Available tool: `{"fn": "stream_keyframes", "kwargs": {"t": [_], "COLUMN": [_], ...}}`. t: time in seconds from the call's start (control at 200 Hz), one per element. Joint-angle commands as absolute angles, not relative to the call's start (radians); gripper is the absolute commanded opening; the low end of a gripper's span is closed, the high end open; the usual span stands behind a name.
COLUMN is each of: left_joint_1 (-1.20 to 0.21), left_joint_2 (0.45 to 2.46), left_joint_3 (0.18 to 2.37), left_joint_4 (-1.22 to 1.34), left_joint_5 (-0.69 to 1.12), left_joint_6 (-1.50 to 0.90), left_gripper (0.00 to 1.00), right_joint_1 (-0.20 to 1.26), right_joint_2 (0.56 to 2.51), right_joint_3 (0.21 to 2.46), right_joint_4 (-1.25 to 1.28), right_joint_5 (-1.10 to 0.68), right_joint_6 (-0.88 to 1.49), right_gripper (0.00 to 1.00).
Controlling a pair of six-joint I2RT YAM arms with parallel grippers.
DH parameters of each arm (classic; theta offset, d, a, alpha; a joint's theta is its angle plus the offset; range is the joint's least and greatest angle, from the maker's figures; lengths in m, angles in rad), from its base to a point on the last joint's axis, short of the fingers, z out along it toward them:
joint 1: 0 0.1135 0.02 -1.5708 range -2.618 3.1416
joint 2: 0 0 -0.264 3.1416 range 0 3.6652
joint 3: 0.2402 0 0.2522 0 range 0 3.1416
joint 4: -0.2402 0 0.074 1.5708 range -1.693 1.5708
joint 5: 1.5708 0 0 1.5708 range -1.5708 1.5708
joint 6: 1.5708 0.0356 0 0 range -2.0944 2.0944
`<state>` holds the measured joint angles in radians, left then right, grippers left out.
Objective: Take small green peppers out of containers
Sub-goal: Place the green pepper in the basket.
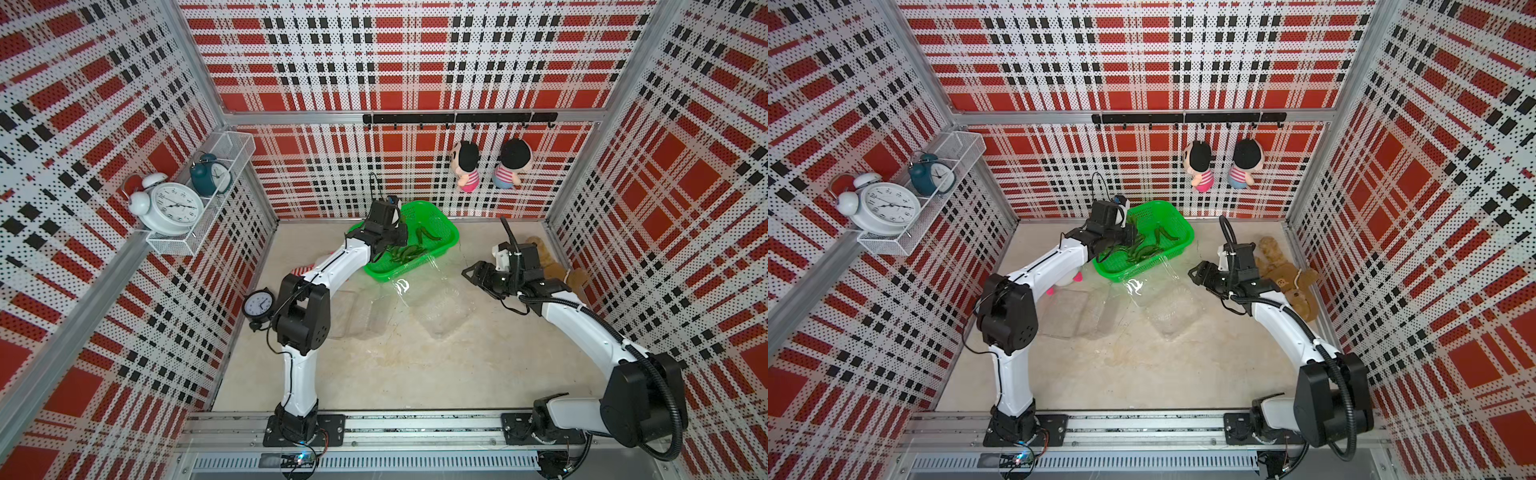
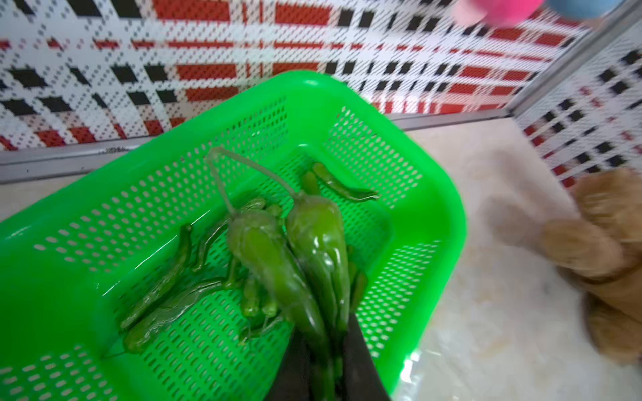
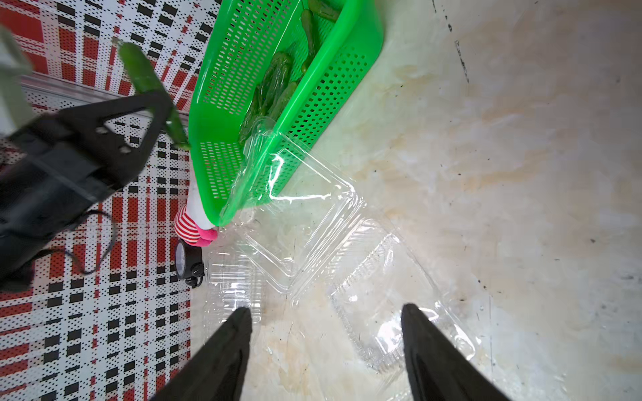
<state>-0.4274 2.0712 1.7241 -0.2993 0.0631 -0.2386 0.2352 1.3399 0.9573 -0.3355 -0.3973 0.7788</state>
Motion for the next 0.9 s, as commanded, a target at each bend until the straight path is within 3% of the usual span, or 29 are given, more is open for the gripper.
{"fn": "stream_keyframes", "kwargs": {"t": [0.0,0.09,0.18,0.391,0.626,0.767,0.897], "left_joint_1": [-0.437,-0.443,-0.446,-0.418,-0.334,-0.239,-0.198], "left_joint_2": [2.136,2.119,2.066,1.869,1.569,1.398,1.267], "left_joint_3": [1.747,1.752,1.714,1.535,1.254,1.008,0.677], "left_joint_4": [-0.308,-0.344,-0.365,-0.361,-0.198,-0.023,0.326], "left_joint_5": [0.026,-0.018,-0.102,-0.225,-0.196,-0.212,-0.212], "left_joint_6": [-0.27,-0.268,-0.284,-0.395,-0.442,-0.468,-0.265], "left_gripper": [0.52,0.66,1.0,0.98,0.98,0.98,0.98], "right_joint_1": [0.23,0.229,0.23,0.23,0.23,0.227,0.194], "right_joint_2": [1.345,1.331,1.311,1.262,1.288,1.321,1.322], "right_joint_3": [0.983,0.971,0.947,0.887,0.89,0.95,0.85], "right_joint_4": [-0.301,-0.301,-0.295,-0.268,-0.28,-0.379,-0.205], "right_joint_5": [-0.415,-0.409,-0.404,-0.394,-0.351,-0.059,0.235], "right_joint_6": [0.783,0.786,0.795,0.809,0.759,0.586,0.344], "right_gripper": [0.71,0.71,0.71,0.71,0.71,0.75,0.78]}}
